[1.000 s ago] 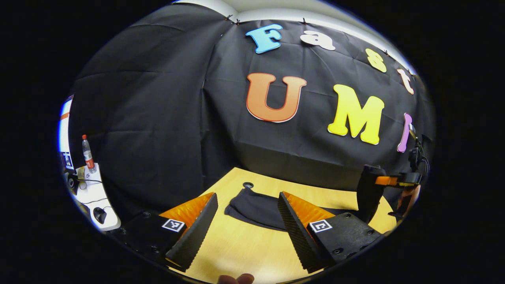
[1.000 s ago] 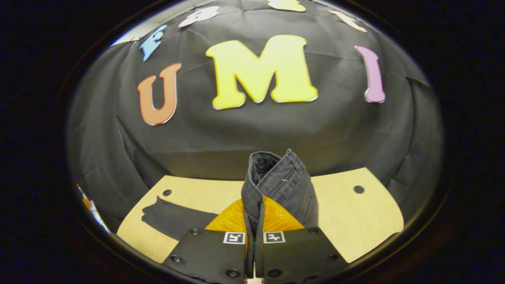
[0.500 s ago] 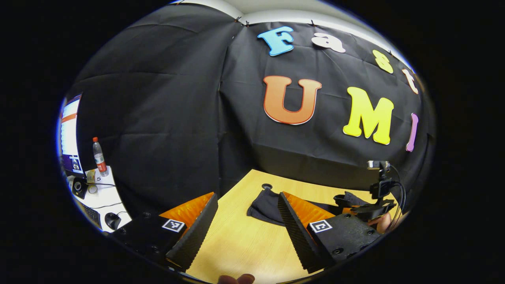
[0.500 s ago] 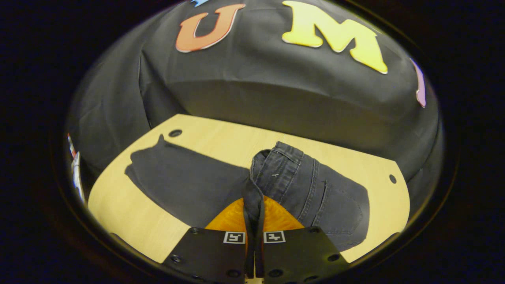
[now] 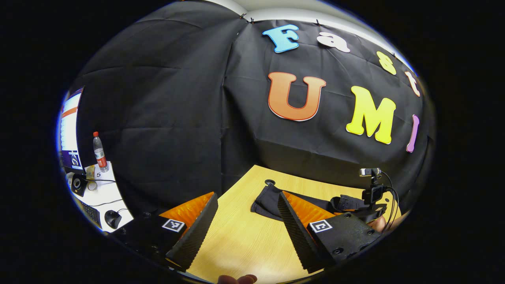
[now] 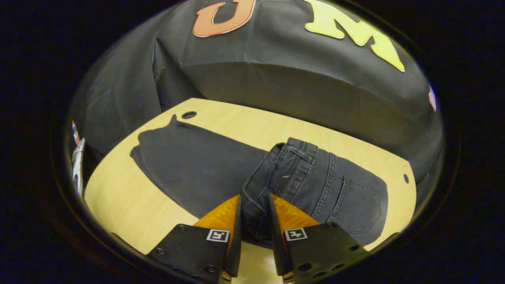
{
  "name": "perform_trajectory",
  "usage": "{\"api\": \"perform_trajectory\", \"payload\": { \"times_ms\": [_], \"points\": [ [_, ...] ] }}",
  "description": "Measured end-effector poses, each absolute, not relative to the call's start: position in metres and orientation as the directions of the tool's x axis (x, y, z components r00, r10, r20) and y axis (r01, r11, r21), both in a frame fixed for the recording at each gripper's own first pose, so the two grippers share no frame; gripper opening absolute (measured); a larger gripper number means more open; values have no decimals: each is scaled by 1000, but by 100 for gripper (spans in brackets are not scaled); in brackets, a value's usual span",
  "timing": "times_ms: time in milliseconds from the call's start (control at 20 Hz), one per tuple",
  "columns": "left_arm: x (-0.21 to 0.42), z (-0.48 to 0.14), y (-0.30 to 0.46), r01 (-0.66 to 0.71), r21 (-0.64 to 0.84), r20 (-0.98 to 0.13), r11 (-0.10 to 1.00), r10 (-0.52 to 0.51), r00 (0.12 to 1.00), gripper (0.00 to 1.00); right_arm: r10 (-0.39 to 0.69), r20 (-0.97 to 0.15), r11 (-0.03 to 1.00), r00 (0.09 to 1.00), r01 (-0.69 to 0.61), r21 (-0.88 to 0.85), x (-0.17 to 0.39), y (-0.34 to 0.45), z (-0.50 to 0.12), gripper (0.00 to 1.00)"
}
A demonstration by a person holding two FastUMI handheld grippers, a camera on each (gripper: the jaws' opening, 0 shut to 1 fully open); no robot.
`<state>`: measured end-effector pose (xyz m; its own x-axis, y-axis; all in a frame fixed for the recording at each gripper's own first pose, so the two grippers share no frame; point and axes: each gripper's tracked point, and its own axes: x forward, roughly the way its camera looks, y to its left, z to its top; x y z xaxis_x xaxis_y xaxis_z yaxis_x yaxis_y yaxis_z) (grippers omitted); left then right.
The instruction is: Grasp the waist and the cuffs of the jeans and fold them to make the two legs overlap; first hold the waist and fold one-third of the jeans toward the cuffs, then hold the cuffs and fold the remaining one-third in the same direction to finish folding.
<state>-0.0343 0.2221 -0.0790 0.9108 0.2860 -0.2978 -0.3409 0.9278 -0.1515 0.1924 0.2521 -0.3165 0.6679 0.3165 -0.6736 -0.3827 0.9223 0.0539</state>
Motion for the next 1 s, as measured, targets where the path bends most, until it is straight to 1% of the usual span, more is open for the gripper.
{"api": "perform_trajectory", "payload": {
  "times_ms": [150,200,250,300,400,450,550,650,700,750,900,950,1000],
  "points": [
    [-28,-84,218,-328,-168,-311,930,266,912,99,352,-653,908,671,-413,65,183,253,-295,75],
    [-26,-86,215,-319,-176,-313,931,254,915,98,364,-640,904,677,-421,69,179,252,-285,75],
    [-22,-86,214,-314,-177,-309,933,250,918,99,382,-623,898,682,-432,78,175,250,-271,78],
    [-19,-88,214,-305,-175,-301,936,244,922,99,392,-607,895,692,-440,76,170,246,-257,85],
    [-6,-88,215,-268,-131,-258,954,229,939,99,411,-591,887,694,-455,83,153,236,-225,85],
    [1,-90,217,-249,-108,-239,962,218,946,99,430,-596,879,678,-466,104,142,229,-211,88],
    [20,-109,216,-217,-137,-264,967,176,948,99,459,-589,866,665,-482,132,123,214,-181,94],
    [37,-134,208,-212,-234,-316,949,131,940,99,454,-575,871,681,-476,123,110,185,-154,97],
    [45,-146,206,-221,-294,-340,930,114,933,99,446,-567,876,692,-468,118,105,172,-142,96],
    [54,-159,205,-236,-363,-354,901,101,930,99,432,-561,884,706,-454,110,101,158,-132,98],
    [81,-181,197,-266,-563,-353,782,63,933,99,373,-558,915,741,-394,88,92,112,-113,99],
    [91,-193,192,-276,-627,-358,729,45,933,99,354,-566,924,744,-372,90,90,98,-111,96],
    [98,-205,191,-295,-685,-374,666,26,927,98,333,-574,933,748,-349,88,87,84,-110,99]
  ]
}}
